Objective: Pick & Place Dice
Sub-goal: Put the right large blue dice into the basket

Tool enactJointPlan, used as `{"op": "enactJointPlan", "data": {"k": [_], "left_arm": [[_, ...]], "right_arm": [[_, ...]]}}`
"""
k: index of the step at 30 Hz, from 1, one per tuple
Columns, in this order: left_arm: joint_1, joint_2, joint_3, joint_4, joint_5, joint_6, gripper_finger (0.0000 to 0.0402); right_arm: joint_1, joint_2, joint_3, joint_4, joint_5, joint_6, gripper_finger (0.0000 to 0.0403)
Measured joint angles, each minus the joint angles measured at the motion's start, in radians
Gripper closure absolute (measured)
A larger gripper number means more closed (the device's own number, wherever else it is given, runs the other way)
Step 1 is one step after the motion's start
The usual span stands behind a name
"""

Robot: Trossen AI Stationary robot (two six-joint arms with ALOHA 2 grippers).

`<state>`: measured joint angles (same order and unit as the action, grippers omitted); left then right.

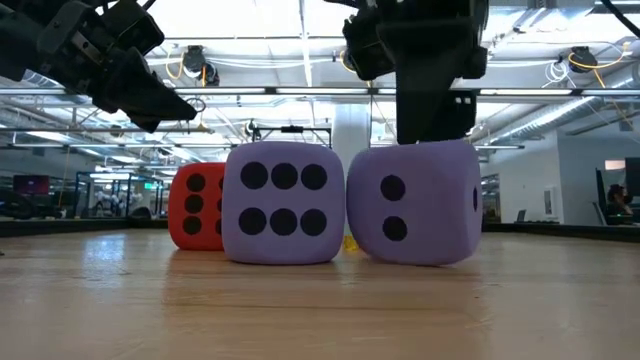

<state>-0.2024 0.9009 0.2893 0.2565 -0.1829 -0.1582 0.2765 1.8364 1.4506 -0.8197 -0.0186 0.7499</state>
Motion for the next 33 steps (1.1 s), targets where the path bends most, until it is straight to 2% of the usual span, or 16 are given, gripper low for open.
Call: {"op": "enactJointPlan", "data": {"k": [12,17,21,27,33], "left_arm": [[0.0,0.0,0.0,-0.001,0.006,-0.005,0.0366],[-0.005,0.014,0.0,-0.003,0.1,-0.012,0.0366],[-0.018,0.068,0.024,-0.012,0.104,-0.032,0.0366],[-0.023,0.168,0.124,-0.02,0.104,-0.046,0.0366],[-0.022,0.243,0.206,-0.018,0.104,-0.032,0.0366]], "right_arm": [[-0.002,0.051,0.002,0.02,-0.013,-0.058,0.0025],[0.005,0.065,0.0,0.007,-0.007,-0.078,0.0025],[0.007,0.065,0.0,0.0,0.036,-0.092,0.0025],[-0.02,0.03,-0.002,-0.022,0.09,-0.134,0.0031],[-0.032,-0.014,-0.005,-0.031,0.204,-0.218,0.007]]}}
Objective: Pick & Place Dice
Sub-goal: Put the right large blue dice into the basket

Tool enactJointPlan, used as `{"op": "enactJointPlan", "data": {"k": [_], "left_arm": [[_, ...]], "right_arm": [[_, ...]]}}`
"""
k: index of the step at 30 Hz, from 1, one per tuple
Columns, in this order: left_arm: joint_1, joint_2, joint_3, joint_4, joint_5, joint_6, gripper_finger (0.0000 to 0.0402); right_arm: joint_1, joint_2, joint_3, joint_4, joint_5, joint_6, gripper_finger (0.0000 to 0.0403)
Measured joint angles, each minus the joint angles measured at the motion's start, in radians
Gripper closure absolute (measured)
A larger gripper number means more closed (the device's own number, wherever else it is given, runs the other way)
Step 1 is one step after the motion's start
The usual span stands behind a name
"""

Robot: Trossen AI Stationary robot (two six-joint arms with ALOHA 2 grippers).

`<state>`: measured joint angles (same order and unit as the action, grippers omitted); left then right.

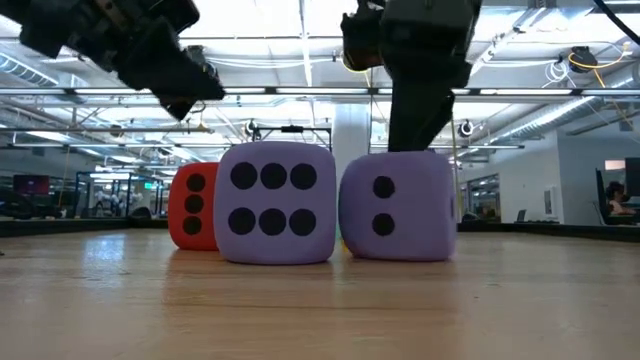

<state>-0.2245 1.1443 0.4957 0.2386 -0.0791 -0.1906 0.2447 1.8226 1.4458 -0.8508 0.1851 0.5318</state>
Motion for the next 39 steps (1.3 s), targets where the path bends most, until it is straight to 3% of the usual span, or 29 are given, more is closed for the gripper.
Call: {"op": "enactJointPlan", "data": {"k": [7,13,19,23,32,39], "left_arm": [[0.001,0.103,0.083,-0.005,0.0,0.003,0.0366],[0.032,0.269,0.217,-0.035,0.0,0.028,0.0366],[0.08,0.414,0.314,-0.044,0.032,0.028,0.0366],[0.112,0.505,0.417,-0.134,0.061,0.027,0.0366],[0.149,0.65,0.656,-0.407,0.053,0.021,0.0366],[0.172,0.685,0.706,-0.493,0.108,-0.003,0.0366]], "right_arm": [[0.035,-0.11,-0.002,-0.062,0.204,-0.021,0.0136],[0.109,-0.183,-0.026,-0.052,0.289,0.02,0.0211],[0.141,-0.198,-0.151,-0.058,0.226,0.112,0.0323],[0.138,-0.2,-0.248,-0.05,0.208,0.158,0.039],[0.101,-0.2,-0.425,0.187,0.18,0.151,0.0387],[0.083,-0.201,-0.484,0.412,0.147,0.05,0.0401]]}}
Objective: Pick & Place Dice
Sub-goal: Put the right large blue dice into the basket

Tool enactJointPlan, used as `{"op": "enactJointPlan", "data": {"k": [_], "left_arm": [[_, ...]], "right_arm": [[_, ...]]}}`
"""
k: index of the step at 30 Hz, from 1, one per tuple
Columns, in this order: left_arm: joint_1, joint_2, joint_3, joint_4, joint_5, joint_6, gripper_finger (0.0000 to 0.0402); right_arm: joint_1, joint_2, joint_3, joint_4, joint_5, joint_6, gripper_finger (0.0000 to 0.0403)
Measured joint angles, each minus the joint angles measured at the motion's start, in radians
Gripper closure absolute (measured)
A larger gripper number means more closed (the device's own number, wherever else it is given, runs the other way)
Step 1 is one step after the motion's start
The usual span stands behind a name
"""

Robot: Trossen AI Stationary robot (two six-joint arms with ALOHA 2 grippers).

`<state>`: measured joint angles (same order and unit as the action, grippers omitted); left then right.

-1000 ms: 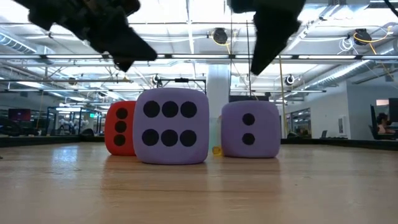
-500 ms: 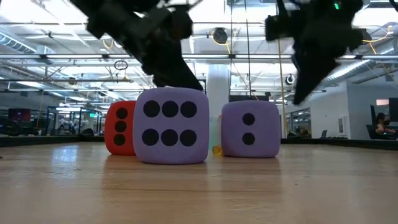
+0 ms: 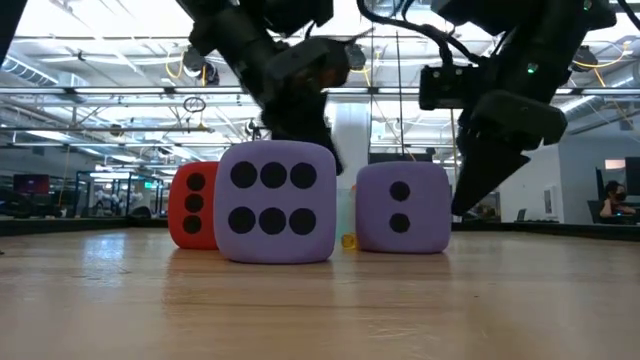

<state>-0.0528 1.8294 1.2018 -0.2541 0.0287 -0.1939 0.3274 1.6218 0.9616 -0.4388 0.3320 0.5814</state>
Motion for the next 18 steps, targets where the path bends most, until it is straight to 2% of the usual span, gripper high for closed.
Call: {"op": "enactJointPlan", "data": {"k": [4,12,18], "left_arm": [[0.008,0.026,0.001,0.015,0.024,-0.01,0.0366],[0.008,0.048,0.001,0.038,0.024,-0.009,0.0366],[0.008,0.053,-0.003,0.071,0.02,0.049,0.0366]], "right_arm": [[-0.011,-0.001,-0.005,0.085,-0.022,-0.048,0.0402],[-0.049,0.0,-0.007,0.121,-0.061,-0.118,0.0402],[-0.087,0.0,-0.009,0.152,-0.096,-0.215,0.0402]]}}
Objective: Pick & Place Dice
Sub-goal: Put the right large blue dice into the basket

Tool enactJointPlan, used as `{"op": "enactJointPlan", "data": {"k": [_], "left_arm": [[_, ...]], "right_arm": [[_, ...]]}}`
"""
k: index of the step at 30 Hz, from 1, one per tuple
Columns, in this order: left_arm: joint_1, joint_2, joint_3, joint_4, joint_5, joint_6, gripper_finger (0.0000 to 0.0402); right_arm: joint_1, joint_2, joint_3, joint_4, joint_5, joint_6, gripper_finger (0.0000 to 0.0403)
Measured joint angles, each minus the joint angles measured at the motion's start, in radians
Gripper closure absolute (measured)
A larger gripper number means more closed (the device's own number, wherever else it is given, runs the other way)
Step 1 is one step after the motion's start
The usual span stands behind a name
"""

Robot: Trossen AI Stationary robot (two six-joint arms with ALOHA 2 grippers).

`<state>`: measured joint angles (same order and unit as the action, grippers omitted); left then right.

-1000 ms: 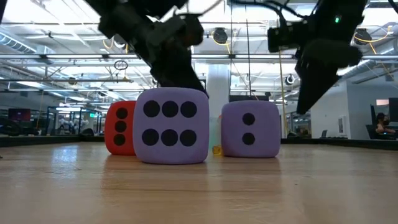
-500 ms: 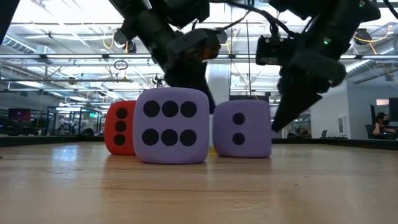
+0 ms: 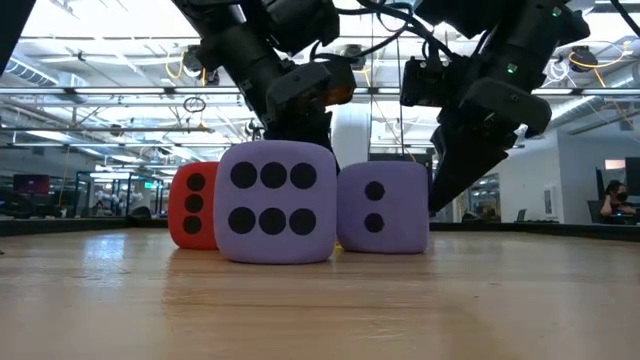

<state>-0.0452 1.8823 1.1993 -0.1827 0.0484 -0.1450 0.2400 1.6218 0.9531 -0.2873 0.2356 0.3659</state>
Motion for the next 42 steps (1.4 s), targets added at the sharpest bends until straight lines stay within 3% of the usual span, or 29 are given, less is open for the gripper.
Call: {"op": "enactJointPlan", "data": {"k": [22,29,35,42], "left_arm": [[0.019,-0.151,0.002,-0.06,-0.185,0.059,0.0367],[0.044,-0.203,0.004,-0.087,-0.237,0.084,0.0367],[0.097,-0.227,0.006,-0.108,-0.362,0.115,0.0367],[0.206,-0.244,0.005,-0.109,-0.371,0.134,0.0367]], "right_arm": [[-0.055,0.0,0.175,0.023,-0.022,-0.15,0.0403],[-0.128,-0.001,0.19,0.039,-0.023,-0.22,0.0403],[-0.223,0.0,0.214,0.089,-0.025,-0.296,0.0403],[-0.336,0.0,0.262,0.09,-0.058,-0.32,0.0403]]}}
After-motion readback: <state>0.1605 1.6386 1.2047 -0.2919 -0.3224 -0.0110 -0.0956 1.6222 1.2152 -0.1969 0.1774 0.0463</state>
